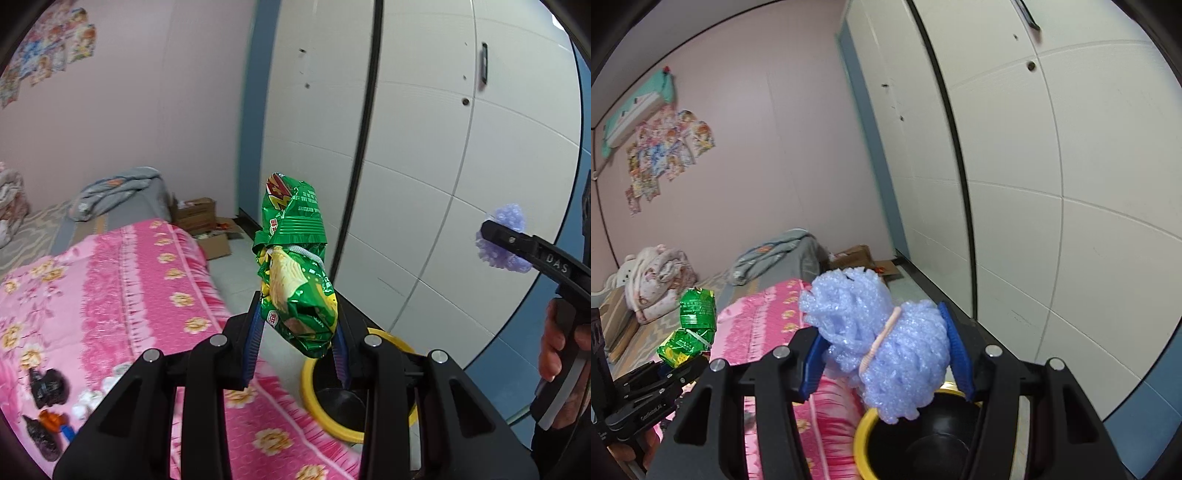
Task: Collect trash
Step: 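Carry the chip bag with the left tool while the right tool carries the bundle over the yellow-rimmed bin, then open the left tool over the bin while the right tool opens, dropping the bundle in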
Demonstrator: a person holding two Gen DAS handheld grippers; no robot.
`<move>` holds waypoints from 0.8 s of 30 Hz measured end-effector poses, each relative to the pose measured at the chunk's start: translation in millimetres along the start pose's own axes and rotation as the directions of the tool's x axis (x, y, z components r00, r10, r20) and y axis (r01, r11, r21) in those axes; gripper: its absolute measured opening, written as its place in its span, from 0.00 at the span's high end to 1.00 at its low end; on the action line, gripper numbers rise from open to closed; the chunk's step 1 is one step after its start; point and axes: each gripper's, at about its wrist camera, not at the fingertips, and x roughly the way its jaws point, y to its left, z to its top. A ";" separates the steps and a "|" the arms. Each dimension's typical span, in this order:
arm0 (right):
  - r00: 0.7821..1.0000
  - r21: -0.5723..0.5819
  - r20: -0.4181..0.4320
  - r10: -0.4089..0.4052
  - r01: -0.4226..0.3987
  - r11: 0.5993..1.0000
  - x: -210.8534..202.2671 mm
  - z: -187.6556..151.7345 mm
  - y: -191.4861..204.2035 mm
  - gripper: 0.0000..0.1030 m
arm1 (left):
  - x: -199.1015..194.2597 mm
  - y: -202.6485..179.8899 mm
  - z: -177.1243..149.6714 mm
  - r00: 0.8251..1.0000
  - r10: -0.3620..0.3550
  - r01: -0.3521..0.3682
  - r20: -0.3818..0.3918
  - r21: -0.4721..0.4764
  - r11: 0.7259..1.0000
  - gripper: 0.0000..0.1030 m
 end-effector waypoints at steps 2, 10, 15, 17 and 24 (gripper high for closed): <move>1.000 0.005 -0.008 -0.016 0.016 1.000 3.0 -6.2 -10.1 0.48 | 12.6 -5.9 -2.6 1.000 -0.019 0.019 -0.010 0.002 1.000 0.70; 0.994 0.049 -0.097 -0.049 0.054 0.997 40.9 -37.9 -39.4 0.48 | 77.7 -21.2 -35.5 0.992 -0.090 0.089 -0.089 -0.009 0.996 0.69; 0.986 0.075 -0.154 -0.068 0.081 0.994 63.8 -59.3 -53.9 0.48 | 109.3 -25.2 -57.4 0.983 -0.119 0.117 -0.142 -0.023 0.993 0.69; 0.982 0.082 -0.175 -0.075 0.091 0.992 71.5 -65.8 -58.5 0.48 | 119.0 -26.1 -65.4 0.980 -0.122 0.119 -0.159 -0.023 0.993 0.69; 0.961 0.115 -0.262 -0.087 0.121 0.986 107.0 -94.0 -75.7 0.48 | 156.9 -31.8 -96.7 0.958 -0.159 0.155 -0.240 -0.038 0.987 0.69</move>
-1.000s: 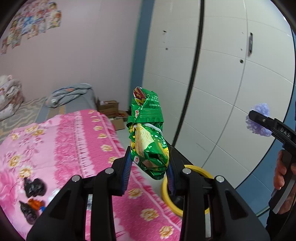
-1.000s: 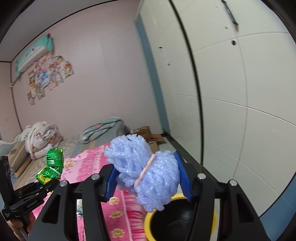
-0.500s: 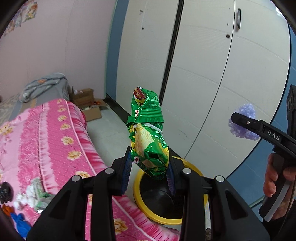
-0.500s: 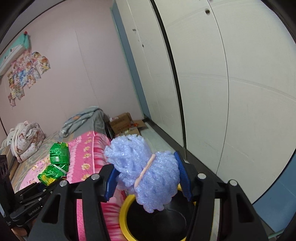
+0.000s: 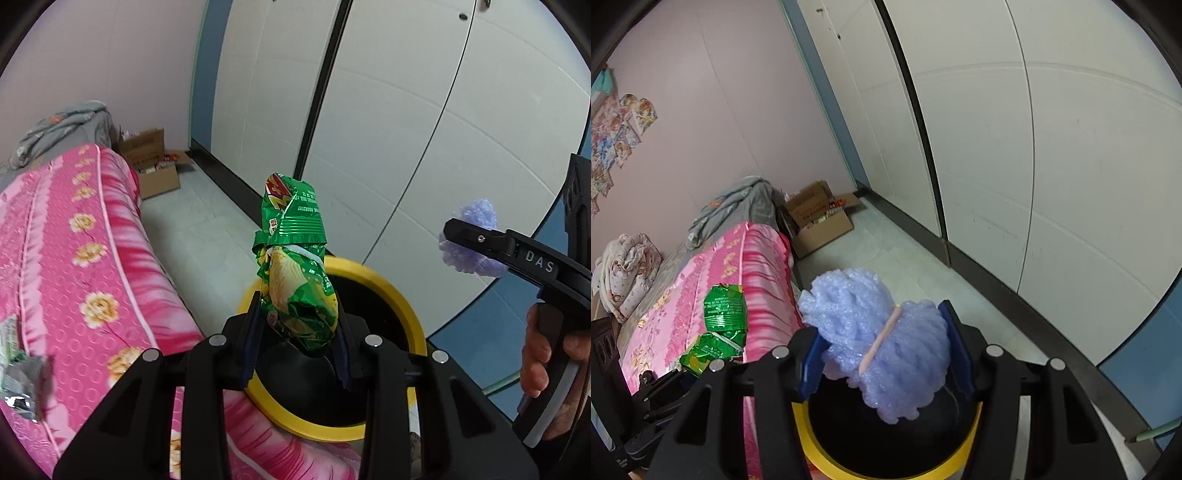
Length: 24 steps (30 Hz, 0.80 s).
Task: Collect trash
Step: 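Open the left tool over the bin while the right tool opens, dropping the bundle in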
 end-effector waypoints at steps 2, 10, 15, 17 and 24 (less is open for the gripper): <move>1.000 0.009 -0.016 -0.008 0.008 1.000 8.9 -3.4 -3.5 0.48 | 10.8 0.6 -5.0 1.000 -0.004 0.004 -0.020 -0.002 1.000 0.69; 1.000 -0.001 -0.018 -0.024 0.024 1.000 16.0 -12.1 -7.9 0.46 | 28.4 1.2 -10.0 0.998 -0.043 0.042 -0.055 -0.016 0.999 0.67; 0.999 0.004 -0.023 -0.036 0.036 0.999 17.4 -13.6 -9.3 0.43 | 28.8 3.0 -10.3 0.997 -0.060 0.060 -0.056 -0.016 0.998 0.55; 0.999 0.002 -0.027 -0.046 0.046 0.999 18.2 -14.3 -9.7 0.42 | 25.3 1.7 -10.3 0.997 -0.054 0.053 -0.053 -0.019 0.998 0.51; 0.997 0.018 -0.034 -0.066 0.067 0.998 16.6 -20.9 -14.4 0.33 | 7.5 7.9 -9.4 0.999 -0.029 0.028 -0.021 -0.033 0.999 0.35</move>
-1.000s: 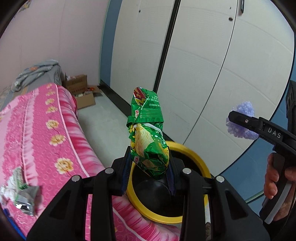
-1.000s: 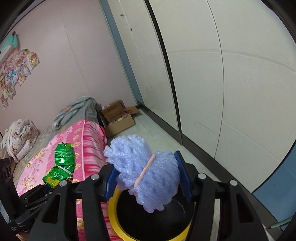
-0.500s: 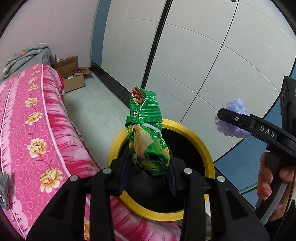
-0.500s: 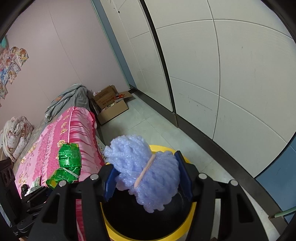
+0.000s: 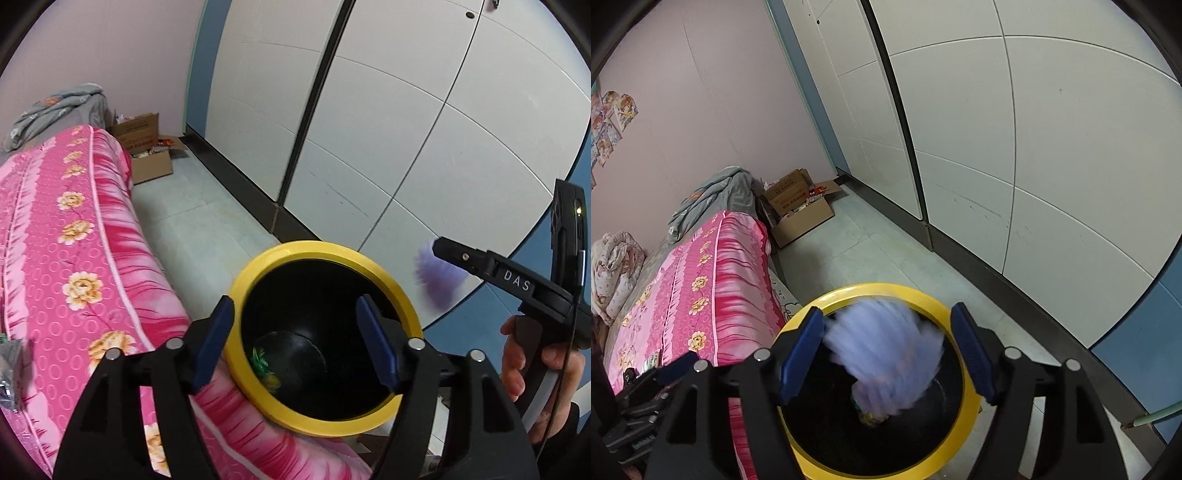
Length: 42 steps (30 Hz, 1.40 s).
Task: Collect trash
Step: 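Open the left tool over the bin while the right tool opens, dropping the bundle in, then move both tools back over the bedspread toward the black bag and wrapper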
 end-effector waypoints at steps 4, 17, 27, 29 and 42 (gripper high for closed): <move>1.000 0.000 0.001 0.008 -0.008 1.000 -6.0 -5.0 2.9 0.32 | -17.3 8.0 -0.2 0.999 0.031 -0.031 0.024 -0.008 0.999 0.32; 0.992 -0.093 0.052 0.111 -0.106 0.990 -58.5 -12.7 61.8 0.25 | -113.3 62.4 -7.2 0.976 0.167 -0.156 0.139 -0.088 0.984 0.19; 0.979 -0.216 0.084 0.186 -0.164 0.963 -96.4 -19.0 135.1 0.18 | -199.5 110.9 -21.3 0.930 0.286 -0.256 0.230 -0.151 0.955 0.14; 0.976 -0.238 0.083 0.202 -0.178 0.955 -101.3 -20.8 151.0 0.16 | -213.6 118.1 -25.9 0.920 0.311 -0.280 0.238 -0.157 0.947 0.13; 0.950 -0.381 0.066 0.304 -0.258 0.888 -108.2 -42.8 248.0 0.09 | -301.1 207.2 -76.2 0.834 0.507 -0.443 0.218 -0.284 0.850 0.11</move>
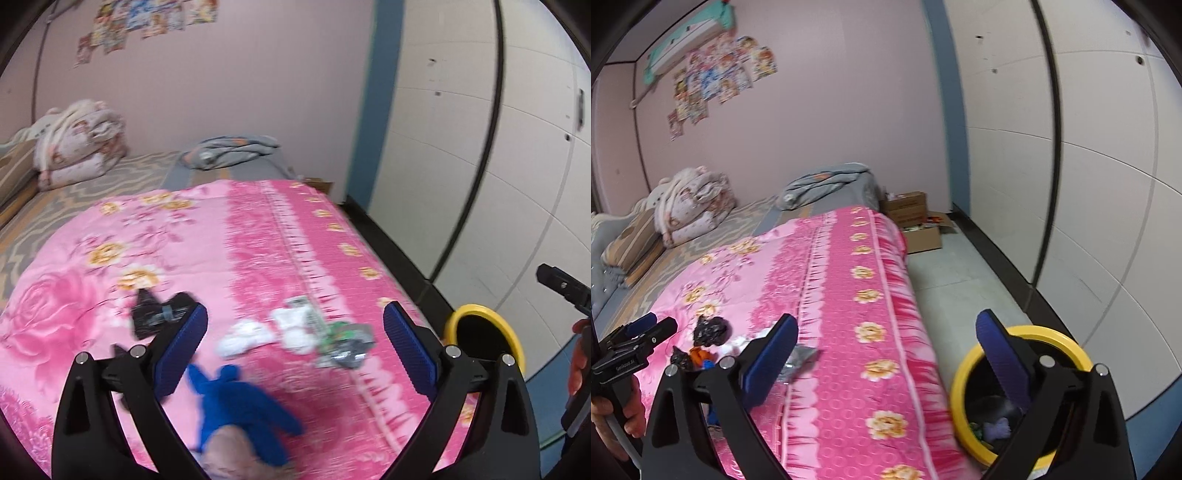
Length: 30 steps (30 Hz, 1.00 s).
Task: Collect trash
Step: 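Move both tools back over the bedspread toward the black bag and wrapper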
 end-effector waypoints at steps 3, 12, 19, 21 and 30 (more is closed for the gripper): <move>1.000 -0.025 -0.004 0.024 -0.024 0.999 7.6 -1.5 16.4 0.08 | -4.9 30.7 -4.7 0.999 0.042 -0.042 -0.006 -0.029 0.999 0.11; 0.994 -0.072 -0.076 0.084 -0.090 0.993 48.4 -8.2 58.2 0.08 | -6.6 103.6 -29.4 0.990 0.135 -0.138 -0.045 -0.096 0.986 0.11; 0.984 -0.084 -0.148 0.100 -0.113 0.990 87.9 -24.0 75.7 0.08 | 12.3 136.3 -56.5 0.979 0.175 -0.187 -0.102 -0.122 0.975 0.11; 0.979 -0.084 -0.172 0.107 -0.123 0.989 100.3 -29.0 79.4 0.08 | 18.3 146.2 -64.6 0.977 0.178 -0.194 -0.120 -0.138 0.971 0.11; 0.958 -0.071 -0.262 0.117 -0.140 0.988 153.7 -47.8 91.0 0.08 | 44.1 170.5 -83.8 0.970 0.180 -0.208 -0.161 -0.177 0.962 0.11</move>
